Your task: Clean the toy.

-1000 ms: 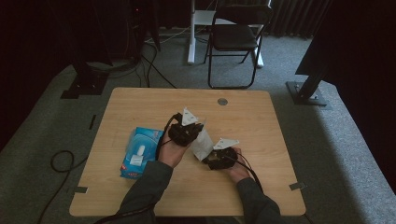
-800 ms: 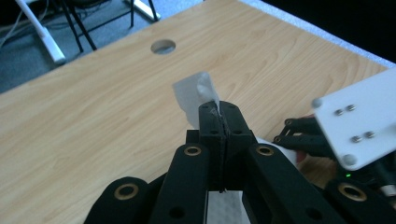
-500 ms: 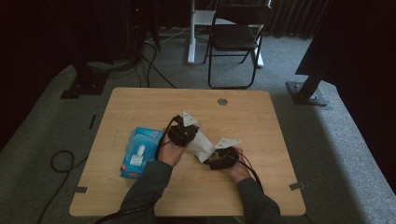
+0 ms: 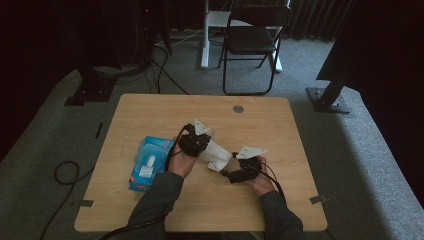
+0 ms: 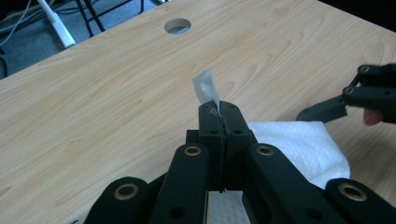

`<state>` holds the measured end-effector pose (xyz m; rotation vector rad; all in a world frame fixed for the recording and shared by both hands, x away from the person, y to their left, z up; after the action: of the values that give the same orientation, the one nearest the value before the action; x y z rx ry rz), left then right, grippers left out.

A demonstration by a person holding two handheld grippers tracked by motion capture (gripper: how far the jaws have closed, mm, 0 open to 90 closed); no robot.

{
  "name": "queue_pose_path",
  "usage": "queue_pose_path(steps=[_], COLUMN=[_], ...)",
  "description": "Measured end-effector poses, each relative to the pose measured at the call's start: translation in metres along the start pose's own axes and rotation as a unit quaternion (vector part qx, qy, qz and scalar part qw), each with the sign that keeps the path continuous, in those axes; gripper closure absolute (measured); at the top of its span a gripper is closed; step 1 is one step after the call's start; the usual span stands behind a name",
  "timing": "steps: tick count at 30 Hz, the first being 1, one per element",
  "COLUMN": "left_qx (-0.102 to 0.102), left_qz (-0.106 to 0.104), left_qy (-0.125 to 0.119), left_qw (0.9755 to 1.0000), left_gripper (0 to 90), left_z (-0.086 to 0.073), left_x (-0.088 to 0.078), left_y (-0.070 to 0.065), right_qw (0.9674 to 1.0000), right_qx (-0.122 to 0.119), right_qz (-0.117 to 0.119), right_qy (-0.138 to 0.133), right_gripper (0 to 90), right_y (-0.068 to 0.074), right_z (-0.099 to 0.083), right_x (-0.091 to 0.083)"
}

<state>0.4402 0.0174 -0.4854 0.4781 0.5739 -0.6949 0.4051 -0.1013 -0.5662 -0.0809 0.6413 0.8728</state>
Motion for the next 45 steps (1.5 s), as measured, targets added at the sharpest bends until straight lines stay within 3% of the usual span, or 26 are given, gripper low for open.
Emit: queue_pose_path(steps=[11,15,19,24,25,27,28,33,35,39,42,45], left_qx=[0.001,0.006,0.011,0.012,0.014,0.013,0.014,0.015,0.021,0.04,0.04,0.049], left_qz=[0.003,0.004,0.005,0.003,-0.003,-0.008,-0.021,-0.048,-0.06,-0.059,-0.06,-0.057], left_qy=[0.008,0.01,0.013,0.009,0.002,-0.003,-0.014,-0.025,-0.018,0.01,0.019,0.028], left_qw=[1.0,0.9999,0.9998,0.9999,0.9999,0.9999,0.9996,0.9984,0.9978,0.9974,0.9972,0.9968], left_gripper=[89.6,89.6,89.6,89.6,89.5,89.5,89.4,89.2,88.9,88.5,88.2,84.8], left_z=[-0.004,-0.004,-0.005,-0.004,-0.002,-0.001,0.002,0.004,0.0,-0.014,-0.02,-0.026], left_x=[0.003,0.004,0.004,0.003,0.001,-0.001,-0.002,-0.001,0.005,0.02,0.026,0.031], left_y=[0.002,0.002,0.001,-0.003,-0.006,-0.009,-0.015,-0.03,-0.04,-0.051,-0.054,-0.054], right_qw=[0.9989,0.9977,0.9964,0.9964,0.9965,0.9965,0.9965,0.9961,0.9958,0.9957,0.9959,0.997], right_qx=[0.004,0.019,0.03,0.037,0.038,0.039,0.041,0.047,0.054,0.053,0.052,0.034], right_qz=[0.016,0.014,-0.011,-0.032,-0.044,-0.046,-0.054,-0.065,-0.064,-0.065,-0.062,-0.05], right_qy=[-0.044,-0.063,-0.079,-0.07,-0.06,-0.057,-0.049,-0.037,-0.037,-0.038,-0.041,-0.048], right_gripper=[13.6,20.3,26.2,38.0,41.0,42.0,43.7,44.7,44.1,40.8,36.6,28.9], right_y=[0.004,0.001,-0.005,-0.009,-0.011,-0.011,-0.013,-0.016,-0.017,-0.017,-0.017,-0.016], right_z=[0.02,0.027,0.034,0.034,0.031,0.03,0.028,0.022,0.021,0.021,0.022,0.025], right_x=[-0.018,-0.022,-0.018,-0.01,-0.005,-0.003,0.001,0.006,0.006,0.005,0.002,-0.011])
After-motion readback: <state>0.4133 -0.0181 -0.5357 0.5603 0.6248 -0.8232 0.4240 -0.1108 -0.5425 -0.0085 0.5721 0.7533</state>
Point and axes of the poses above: each handheld gripper's, and its own axes: x roughly forward along the jaws, z roughly out of its top, y roughly to its left, the point moved 9 cm from there along x, roughly forward along the jaws, and after that the axes turned 10 degrees about x, right-handed, at the moved point
